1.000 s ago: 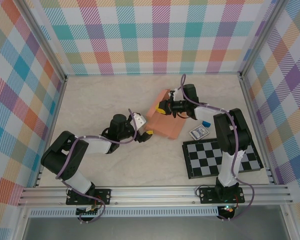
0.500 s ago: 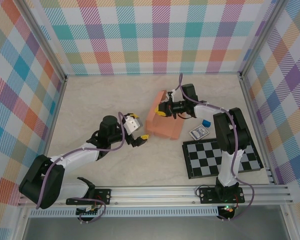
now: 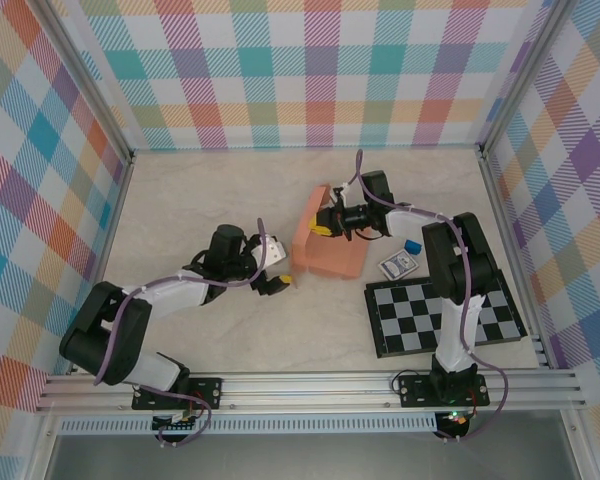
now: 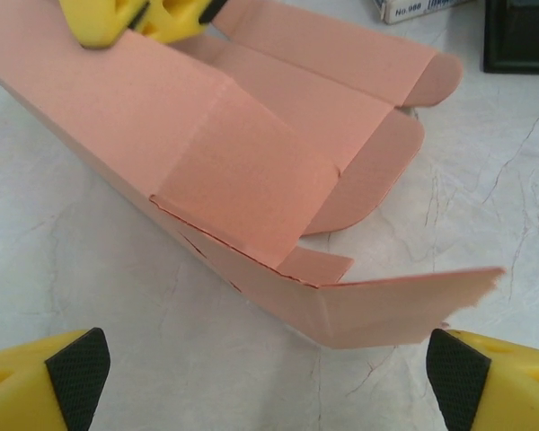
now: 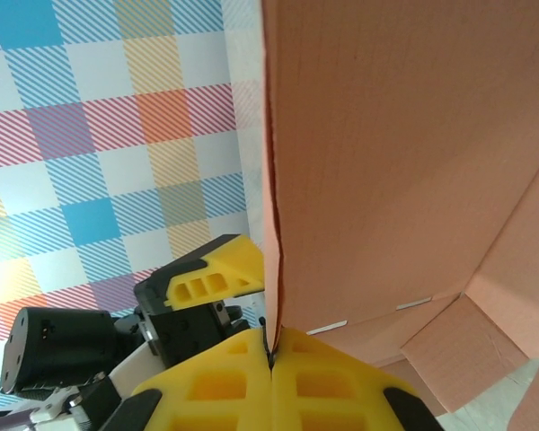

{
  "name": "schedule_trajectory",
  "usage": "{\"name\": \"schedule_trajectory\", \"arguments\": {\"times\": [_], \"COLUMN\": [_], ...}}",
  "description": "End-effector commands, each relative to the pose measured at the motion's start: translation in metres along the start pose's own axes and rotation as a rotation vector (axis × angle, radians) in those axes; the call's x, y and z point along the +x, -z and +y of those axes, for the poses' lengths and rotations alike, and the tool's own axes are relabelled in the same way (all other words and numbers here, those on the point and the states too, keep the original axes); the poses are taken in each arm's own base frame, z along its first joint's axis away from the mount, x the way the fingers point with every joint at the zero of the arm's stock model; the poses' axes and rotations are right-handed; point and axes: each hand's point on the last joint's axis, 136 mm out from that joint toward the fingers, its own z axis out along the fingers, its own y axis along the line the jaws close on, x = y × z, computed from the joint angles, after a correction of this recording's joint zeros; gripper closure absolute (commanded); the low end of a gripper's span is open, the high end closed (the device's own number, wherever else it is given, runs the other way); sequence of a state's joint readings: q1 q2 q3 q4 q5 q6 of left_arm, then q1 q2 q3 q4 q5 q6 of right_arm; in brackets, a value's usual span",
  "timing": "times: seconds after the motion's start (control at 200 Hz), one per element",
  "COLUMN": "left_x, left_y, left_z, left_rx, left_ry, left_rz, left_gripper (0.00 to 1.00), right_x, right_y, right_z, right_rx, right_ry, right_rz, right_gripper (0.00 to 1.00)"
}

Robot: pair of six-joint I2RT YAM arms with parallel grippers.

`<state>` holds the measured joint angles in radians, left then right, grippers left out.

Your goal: Fold the paper box

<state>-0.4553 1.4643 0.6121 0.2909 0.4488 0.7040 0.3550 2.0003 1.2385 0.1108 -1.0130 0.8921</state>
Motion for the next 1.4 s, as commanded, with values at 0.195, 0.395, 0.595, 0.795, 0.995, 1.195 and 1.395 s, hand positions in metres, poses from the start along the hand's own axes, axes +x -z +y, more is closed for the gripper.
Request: {"name": "schedule_trajectory", "arguments": {"times": [0.195, 0.395, 0.595, 0.795, 0.995, 1.195, 1.395], "left_x": [-0.042, -0.047, -0.047, -0.050, -0.050, -0.053, -0.050], "left_y": [-0.025, -0.042, -0.048, -0.053, -0.058, -0.064, -0.063], "left_z": [0.025, 0.025, 0.031, 0.029, 0.029, 0.028, 0.025], "left_rx": [-0.065, -0.154, -0.230, -0.252, -0.319, -0.350, -0.376], "left_ry": [0.033, 0.070, 0.141, 0.190, 0.203, 0.256, 0.392], "left_rz": [-0.123, -0.138, -0.139, -0.130, -0.081, -0.101, -0.226], "left_gripper": [0.12, 0.17, 0.21, 0.24, 0.27, 0.27, 0.27], "right_x": [0.000, 0.001, 0.001, 0.003, 0.009, 0.014, 0.013], "right_y": [-0.005, -0.009, -0.008, -0.007, -0.005, -0.003, 0.007], "right_z": [-0.001, -0.009, -0.006, -0.007, -0.016, -0.019, -0.020], "right_rx": [-0.001, 0.002, -0.003, -0.005, 0.020, 0.022, 0.027], "right_ry": [0.004, 0.012, 0.025, 0.031, 0.013, 0.003, 0.009], "right_rz": [-0.033, -0.045, -0.052, -0.078, -0.115, -0.194, -0.287], "right_gripper": [1.00, 1.00, 1.00, 1.00, 1.00, 1.00, 1.00]}}
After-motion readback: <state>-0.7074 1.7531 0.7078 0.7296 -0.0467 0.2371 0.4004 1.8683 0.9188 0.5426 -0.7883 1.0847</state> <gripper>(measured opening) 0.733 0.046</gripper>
